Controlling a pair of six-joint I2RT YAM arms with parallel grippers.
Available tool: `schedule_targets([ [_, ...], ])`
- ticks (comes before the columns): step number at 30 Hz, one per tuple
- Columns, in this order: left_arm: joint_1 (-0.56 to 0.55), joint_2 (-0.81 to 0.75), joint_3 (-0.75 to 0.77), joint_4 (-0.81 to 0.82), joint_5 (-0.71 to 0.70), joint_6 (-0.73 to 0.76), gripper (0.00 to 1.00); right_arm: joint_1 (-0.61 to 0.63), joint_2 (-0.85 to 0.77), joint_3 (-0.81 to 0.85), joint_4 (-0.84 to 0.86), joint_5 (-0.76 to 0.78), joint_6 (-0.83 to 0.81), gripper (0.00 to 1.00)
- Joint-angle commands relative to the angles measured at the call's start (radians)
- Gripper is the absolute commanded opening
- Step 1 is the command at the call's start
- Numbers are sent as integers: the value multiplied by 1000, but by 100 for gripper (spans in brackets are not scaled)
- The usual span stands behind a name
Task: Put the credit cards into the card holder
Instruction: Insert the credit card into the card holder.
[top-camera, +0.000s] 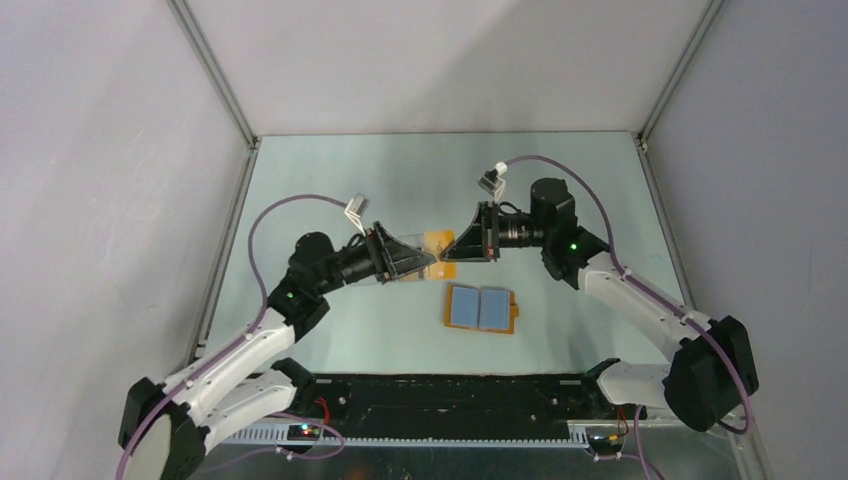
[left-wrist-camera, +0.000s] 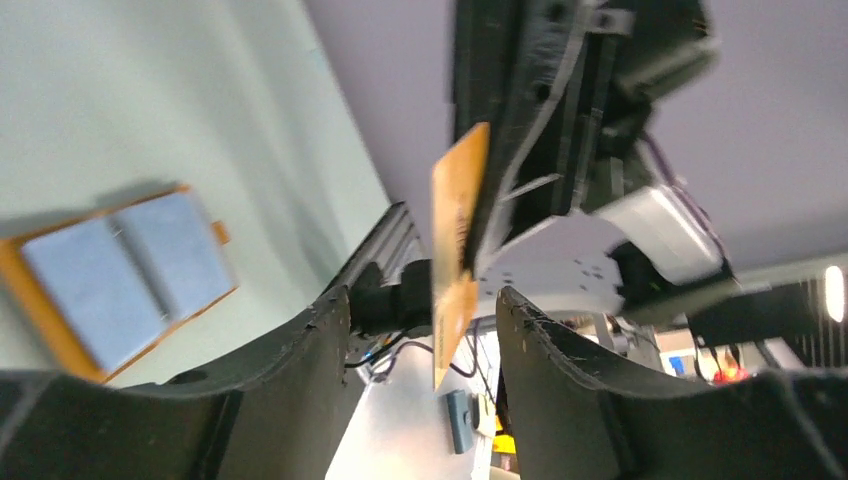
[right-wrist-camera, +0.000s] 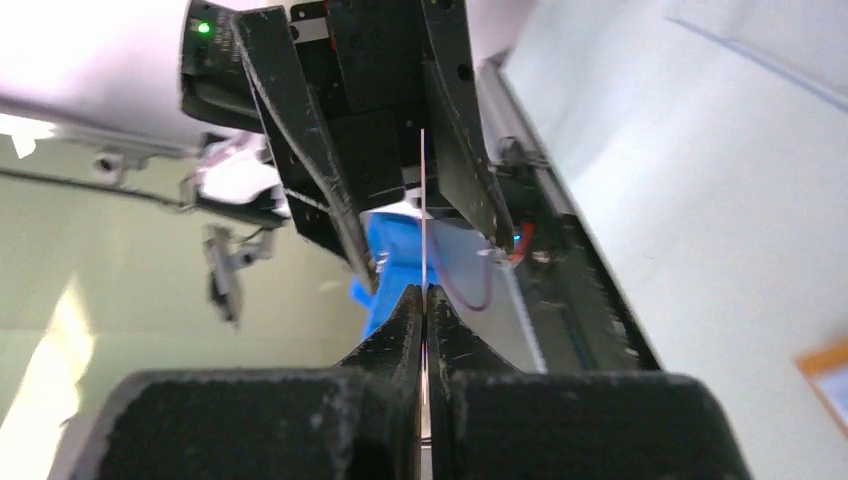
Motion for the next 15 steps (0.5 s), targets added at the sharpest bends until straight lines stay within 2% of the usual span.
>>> schedule_targets([
  [1,-6,72,-64,-61,-97,-26,59,-74,-71,-98,-268,135,-227,0],
  [4,-22,163,-60,-160,-160,16,51,-134,-84,-235,-252,153,-241,0],
  [7,-47,247,4,-362,-231,91,47,-191,-77,-320,-232,187,-277,0],
  [9,-75,314,47,-427,-279,123,44,-215,-56,-369,-216,215,-300,0],
  [15,-162,520,131,-440,-332,149,36,-259,58,-430,-114,247,-323,0],
])
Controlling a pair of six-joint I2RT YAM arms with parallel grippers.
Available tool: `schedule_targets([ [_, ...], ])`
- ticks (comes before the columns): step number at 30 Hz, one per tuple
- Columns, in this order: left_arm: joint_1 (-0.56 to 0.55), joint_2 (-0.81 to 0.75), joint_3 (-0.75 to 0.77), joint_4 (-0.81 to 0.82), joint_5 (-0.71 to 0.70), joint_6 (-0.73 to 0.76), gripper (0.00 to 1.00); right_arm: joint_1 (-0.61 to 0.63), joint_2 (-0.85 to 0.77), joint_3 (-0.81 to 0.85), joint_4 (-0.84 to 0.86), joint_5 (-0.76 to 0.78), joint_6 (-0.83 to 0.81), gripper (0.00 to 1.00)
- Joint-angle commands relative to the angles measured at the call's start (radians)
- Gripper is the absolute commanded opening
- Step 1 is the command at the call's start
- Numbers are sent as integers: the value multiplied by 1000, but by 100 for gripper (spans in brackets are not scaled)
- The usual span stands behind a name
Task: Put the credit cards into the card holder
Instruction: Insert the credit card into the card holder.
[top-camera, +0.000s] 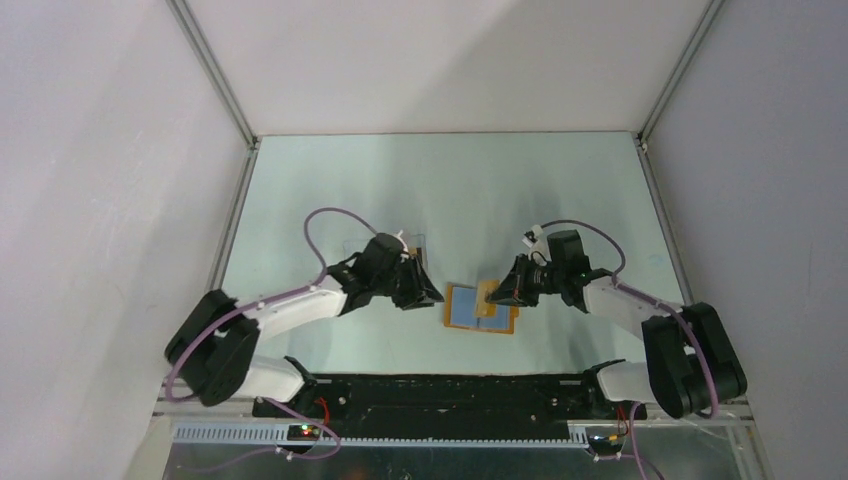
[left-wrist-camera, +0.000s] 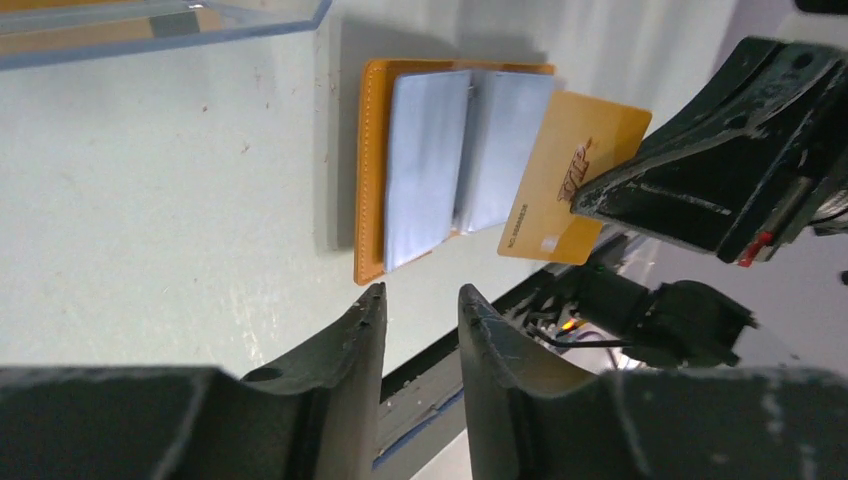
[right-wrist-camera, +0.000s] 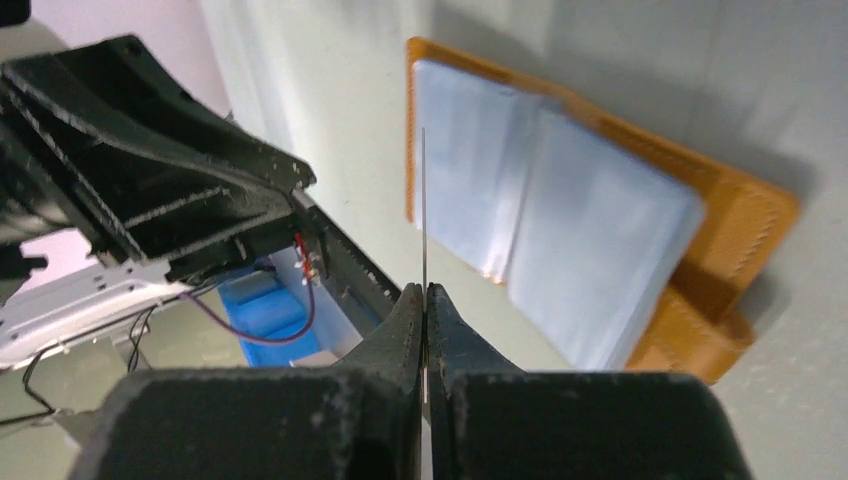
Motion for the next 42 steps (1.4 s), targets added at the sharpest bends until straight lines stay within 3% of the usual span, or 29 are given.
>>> schedule_targets([
  [1,-52,108,82,-47,-79,61,34,-22,75,-7,112,38,-52,0],
  [8,-70,250,105,-49,-119,69,21,-39,171,-7,169,52,-70,0],
  [24,-71,363,123,-49,-80,76,15,-35,298,-17,322,-2,-16,0],
  [42,-75,388,127,-49,-80,57,0,79,222,-66,244,64,42,0],
])
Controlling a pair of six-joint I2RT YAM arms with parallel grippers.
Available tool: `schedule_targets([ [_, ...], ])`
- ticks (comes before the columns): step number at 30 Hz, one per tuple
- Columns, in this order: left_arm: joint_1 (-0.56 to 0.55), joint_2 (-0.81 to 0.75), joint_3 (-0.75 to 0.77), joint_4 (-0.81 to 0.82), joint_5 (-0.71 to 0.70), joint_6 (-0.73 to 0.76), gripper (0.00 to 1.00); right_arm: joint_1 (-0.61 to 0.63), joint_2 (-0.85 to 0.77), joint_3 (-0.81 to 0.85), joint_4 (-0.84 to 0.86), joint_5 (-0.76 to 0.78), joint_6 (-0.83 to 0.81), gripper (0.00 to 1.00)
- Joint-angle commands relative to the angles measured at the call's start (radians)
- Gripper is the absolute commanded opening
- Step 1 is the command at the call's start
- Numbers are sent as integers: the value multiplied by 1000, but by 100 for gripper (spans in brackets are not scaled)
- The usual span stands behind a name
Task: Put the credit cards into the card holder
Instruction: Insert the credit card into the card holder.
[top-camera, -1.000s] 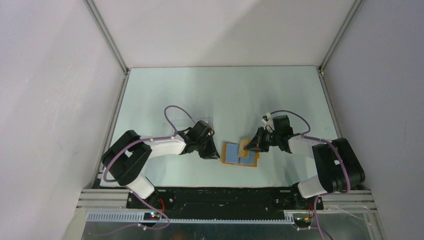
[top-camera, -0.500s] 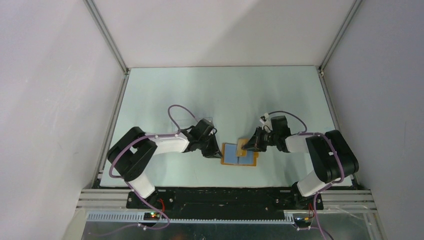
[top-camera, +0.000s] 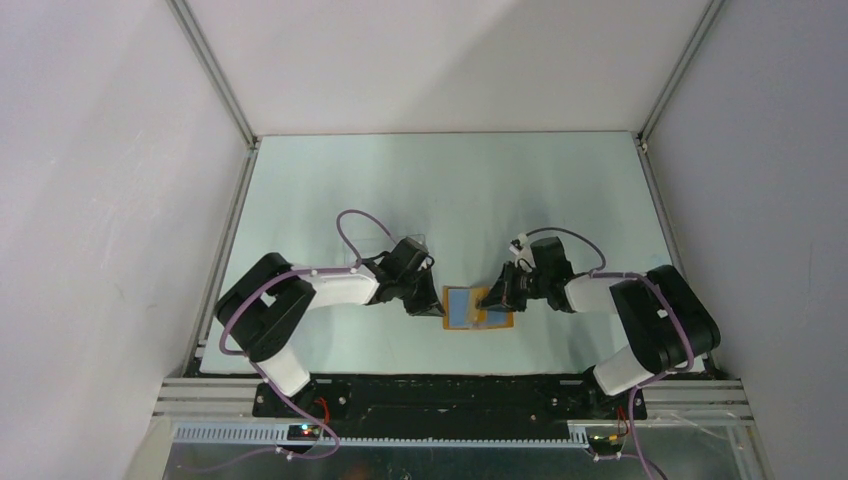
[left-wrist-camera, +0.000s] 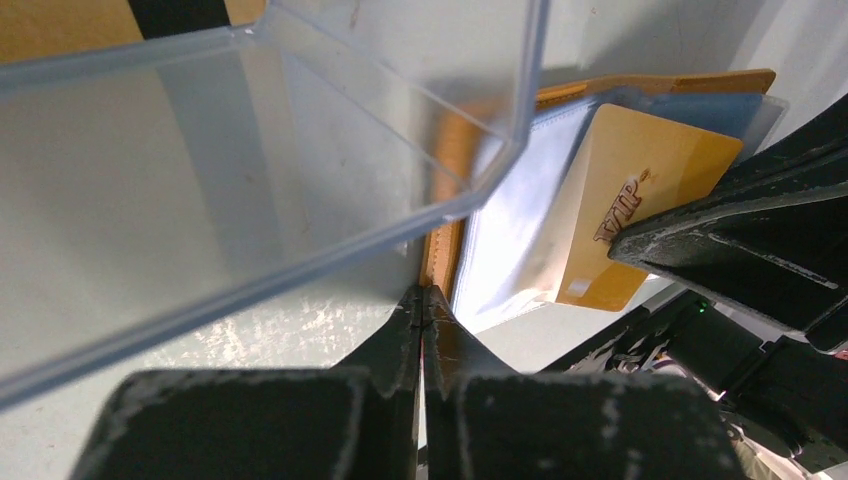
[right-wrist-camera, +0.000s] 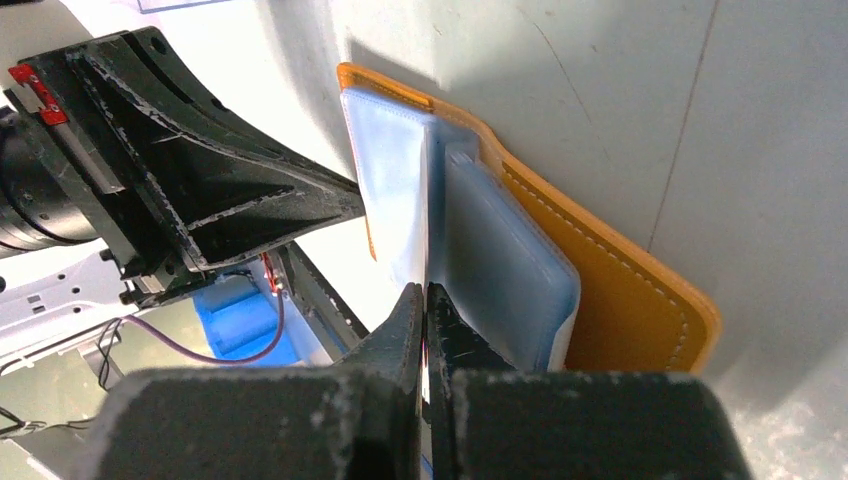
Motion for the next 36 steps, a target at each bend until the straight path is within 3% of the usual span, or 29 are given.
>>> schedule_targets([
  [1,-7,38,4,-33,-38,13,0,16,-44,-38,-30,26,23,0],
  [13,-9,57,15,-33,-28,24,0,21,-42,-50,-82,-8,-5,0],
  [27,-16,65,30,-39,-19,31,0,56,135,-18,110,-80,34,1],
  [31,-17,51,18,-39,-22,4,0,87,107,6,54,-50,38,10],
  [36,-19,40,9,-39,-24,-29,0,116,35,49,-112,43,6,37],
])
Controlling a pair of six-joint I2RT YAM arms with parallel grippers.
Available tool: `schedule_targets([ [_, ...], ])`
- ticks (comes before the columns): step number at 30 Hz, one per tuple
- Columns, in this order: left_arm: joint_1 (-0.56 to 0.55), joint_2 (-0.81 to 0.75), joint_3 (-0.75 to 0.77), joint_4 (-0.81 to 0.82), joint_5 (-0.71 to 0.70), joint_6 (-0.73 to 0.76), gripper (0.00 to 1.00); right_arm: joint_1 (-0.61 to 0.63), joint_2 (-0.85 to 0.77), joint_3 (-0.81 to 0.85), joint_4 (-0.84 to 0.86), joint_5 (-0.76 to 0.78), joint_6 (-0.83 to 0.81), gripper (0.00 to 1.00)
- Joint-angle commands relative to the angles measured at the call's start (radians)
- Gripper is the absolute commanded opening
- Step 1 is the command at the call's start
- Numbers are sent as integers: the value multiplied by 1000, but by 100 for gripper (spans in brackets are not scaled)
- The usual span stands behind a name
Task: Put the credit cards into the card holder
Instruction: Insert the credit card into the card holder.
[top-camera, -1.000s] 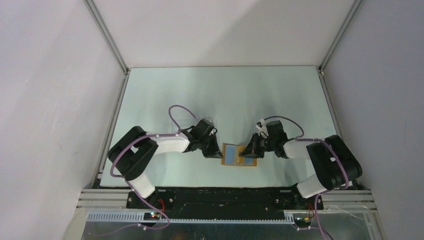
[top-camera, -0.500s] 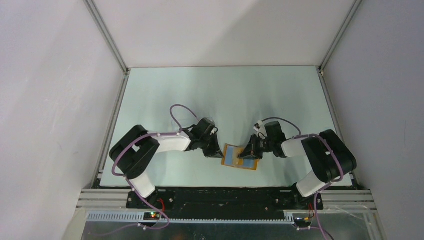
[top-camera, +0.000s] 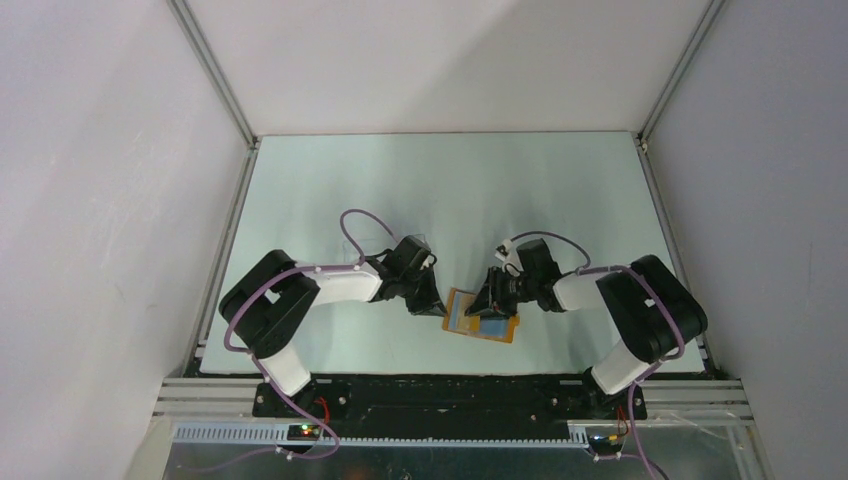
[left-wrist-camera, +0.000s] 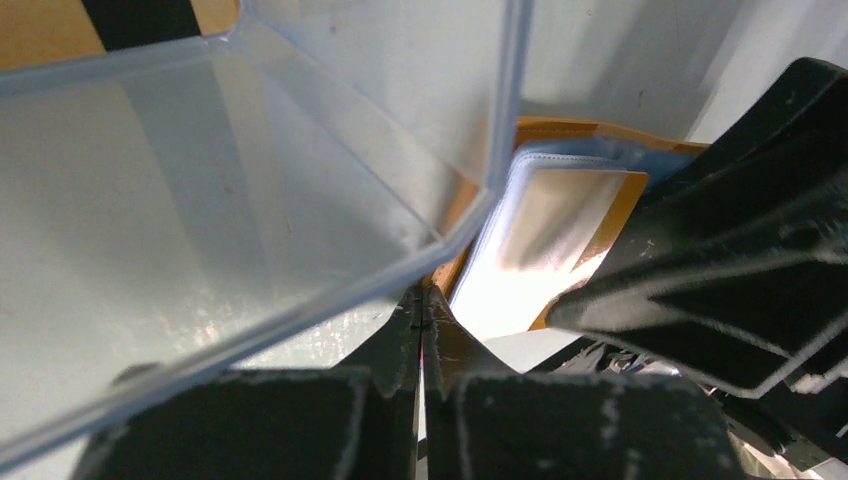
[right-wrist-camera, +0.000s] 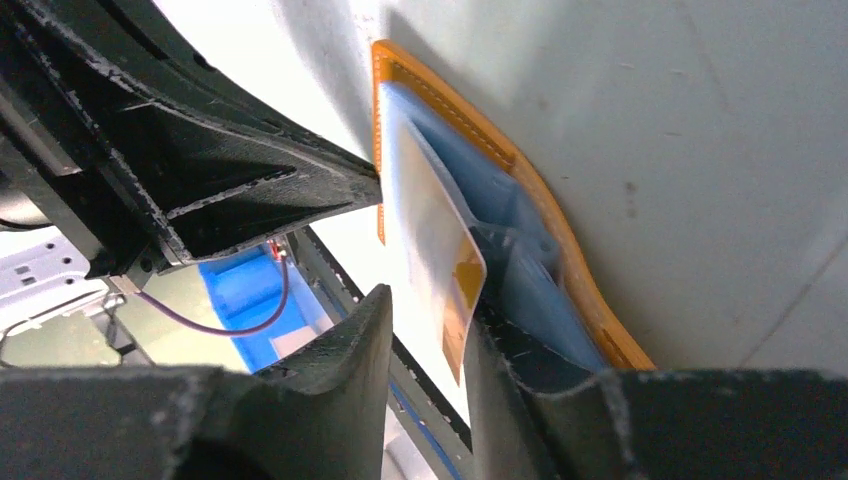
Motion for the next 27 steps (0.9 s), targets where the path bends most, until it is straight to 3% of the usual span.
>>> schedule_targets([
  [1,-20,13,-22,-23,-51,-34,0,53,-59,52,-209,98,-49,40],
  [4,-26,11,-24,-23,-55,-49,0,62,-97,80,-322,166,-79,57],
  [8,-29,8,-20,-24,-58,-55,0,76,-118,140,-453,240,-126,71],
  [15,-41,1,-13,-23,-58,-54,0,118,-2,230,-472,217,-144,76],
  [27,-56,-13,-17,3,-38,-80,0,178,73,271,-306,50,-14,82],
])
